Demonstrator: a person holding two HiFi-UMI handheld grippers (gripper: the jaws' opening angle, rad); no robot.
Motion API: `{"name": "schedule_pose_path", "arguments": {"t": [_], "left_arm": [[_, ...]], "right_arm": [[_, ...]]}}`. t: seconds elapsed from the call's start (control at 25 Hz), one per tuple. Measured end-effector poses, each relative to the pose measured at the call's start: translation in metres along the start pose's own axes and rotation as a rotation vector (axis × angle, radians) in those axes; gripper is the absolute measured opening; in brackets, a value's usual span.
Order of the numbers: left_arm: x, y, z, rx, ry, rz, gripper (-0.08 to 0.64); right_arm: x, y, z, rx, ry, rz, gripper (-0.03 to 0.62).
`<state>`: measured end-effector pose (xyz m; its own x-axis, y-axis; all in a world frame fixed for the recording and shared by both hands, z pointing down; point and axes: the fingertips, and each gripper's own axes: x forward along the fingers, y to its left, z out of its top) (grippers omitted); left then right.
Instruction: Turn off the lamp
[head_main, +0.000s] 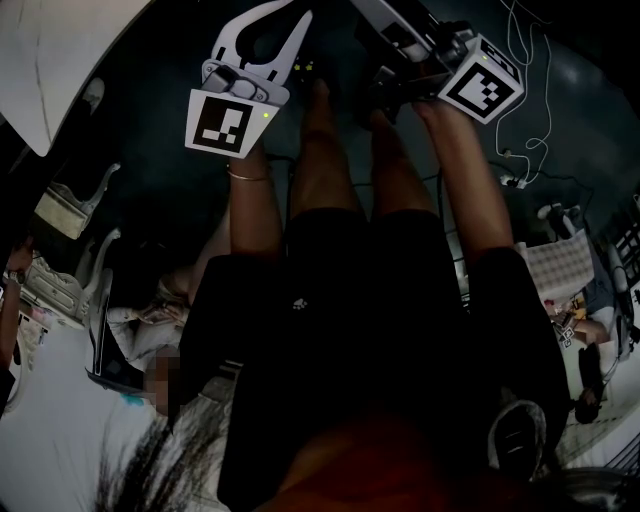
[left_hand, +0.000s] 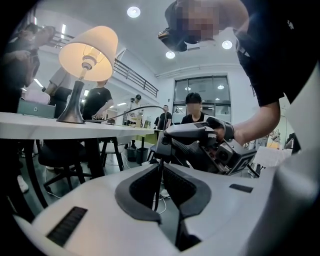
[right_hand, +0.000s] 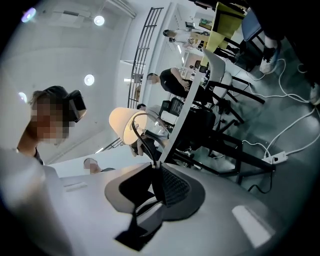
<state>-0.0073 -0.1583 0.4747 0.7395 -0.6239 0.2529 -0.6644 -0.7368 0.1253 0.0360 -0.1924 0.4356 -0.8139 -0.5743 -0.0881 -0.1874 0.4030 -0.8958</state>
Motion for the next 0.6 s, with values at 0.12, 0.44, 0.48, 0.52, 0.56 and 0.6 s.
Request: {"name": "schedule_pose_path", "arguments": {"t": [0.12,0.44,0.48,0.52,0.56,0.6], "left_arm": [[0.001,-0.003,-0.001,0.020,0.011,-0.007,0.026],[0.003,-0.010,-0.004,0.045,0.042,-0.026,0.023],[0.004,-0.011,-0.004,0.043,0.045,-0.028,0.023],[0.004,-0.012,-0.004,0.039,0.047,-0.031,0.023],[0.004,-0.013,-0.004,0.035,0.047,-0.034,0.023],[0.004,-0.014,-0.004,0.031,0.046,-0.038,0.023]], "right_arm": [[0.001,0.000,0.002,-0.003,-0.005,0.003,0.060],[0.000,-0.004,0.002,-0.024,-0.014,-0.017,0.060],[-0.001,-0.004,0.003,-0.031,-0.014,-0.022,0.061],[-0.002,-0.004,0.003,-0.037,-0.014,-0.027,0.061],[-0.002,-0.004,0.003,-0.042,-0.013,-0.030,0.061],[-0.002,-0.004,0.003,-0.046,-0.013,-0.030,0.061]]}}
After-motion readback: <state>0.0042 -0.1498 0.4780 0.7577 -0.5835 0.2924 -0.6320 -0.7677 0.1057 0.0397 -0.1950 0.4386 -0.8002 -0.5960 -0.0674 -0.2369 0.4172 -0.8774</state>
